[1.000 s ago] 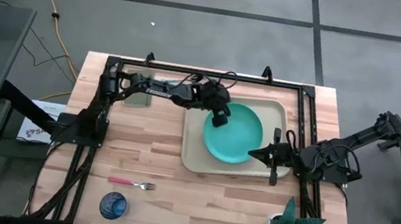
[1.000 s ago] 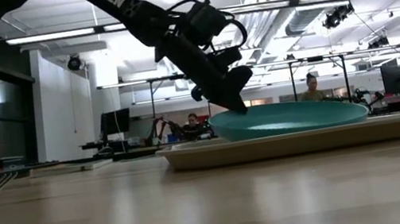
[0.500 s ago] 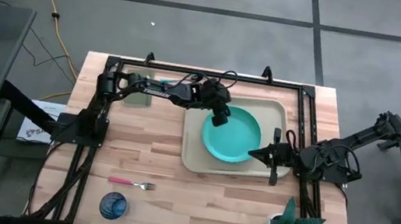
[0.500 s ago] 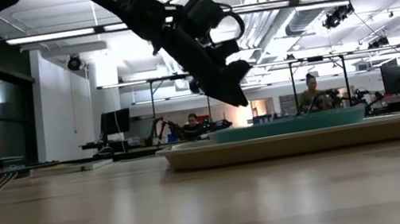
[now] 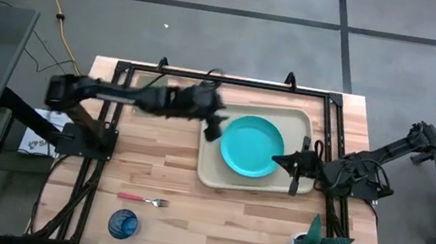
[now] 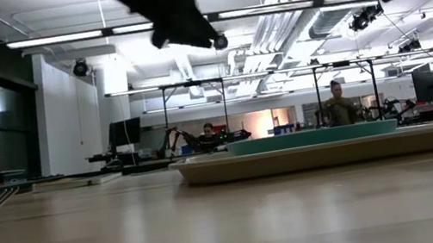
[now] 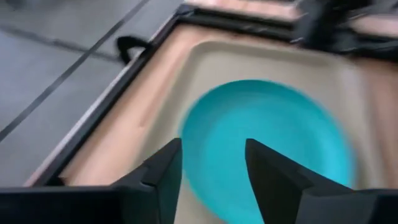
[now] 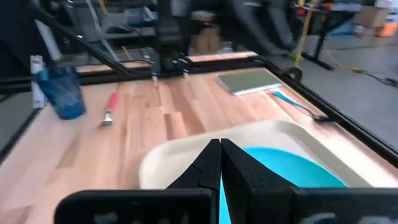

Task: Pick and place plate/cup/fork/spoon on tray
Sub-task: Adjust the gray serving tray

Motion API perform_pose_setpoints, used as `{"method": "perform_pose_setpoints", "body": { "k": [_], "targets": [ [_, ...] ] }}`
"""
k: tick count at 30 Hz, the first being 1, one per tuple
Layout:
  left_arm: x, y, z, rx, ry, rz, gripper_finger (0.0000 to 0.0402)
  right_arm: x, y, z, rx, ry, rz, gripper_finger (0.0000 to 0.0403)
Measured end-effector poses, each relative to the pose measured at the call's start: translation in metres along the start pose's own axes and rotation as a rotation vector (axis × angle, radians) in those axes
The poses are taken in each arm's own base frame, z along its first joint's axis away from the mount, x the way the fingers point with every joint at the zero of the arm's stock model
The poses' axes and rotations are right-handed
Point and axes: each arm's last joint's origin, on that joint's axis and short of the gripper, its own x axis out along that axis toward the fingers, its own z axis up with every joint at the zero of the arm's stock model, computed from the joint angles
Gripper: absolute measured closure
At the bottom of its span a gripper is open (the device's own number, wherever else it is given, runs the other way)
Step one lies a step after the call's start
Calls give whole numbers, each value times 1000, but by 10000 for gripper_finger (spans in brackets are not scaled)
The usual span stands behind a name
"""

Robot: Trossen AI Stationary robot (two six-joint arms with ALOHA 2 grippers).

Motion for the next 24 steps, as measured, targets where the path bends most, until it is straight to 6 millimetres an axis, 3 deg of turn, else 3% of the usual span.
{"method": "perform_pose_setpoints", "body": {
  "k": [5, 9, 12, 16, 20, 24],
  "targets": [
    [-23, -14, -60, -20, -114, 34, 300, 1, -2, -6, 70, 32, -73, 403],
    [-17, -13, -103, 14, -43, 11, 355, 9, -5, -10, 79, 56, -139, 403],
    [-5, -14, -114, 42, 50, -69, 394, 17, -9, -13, 68, 85, -169, 403],
    [19, -16, -113, 124, 141, -18, 397, 27, -14, -16, 68, 123, -183, 403],
    [47, -11, -124, 159, 304, 31, 399, 33, -17, -18, 83, 149, -168, 403],
    [68, -9, -131, 157, 351, 7, 401, 34, -18, -17, 89, 150, -165, 403]
  ]
}}
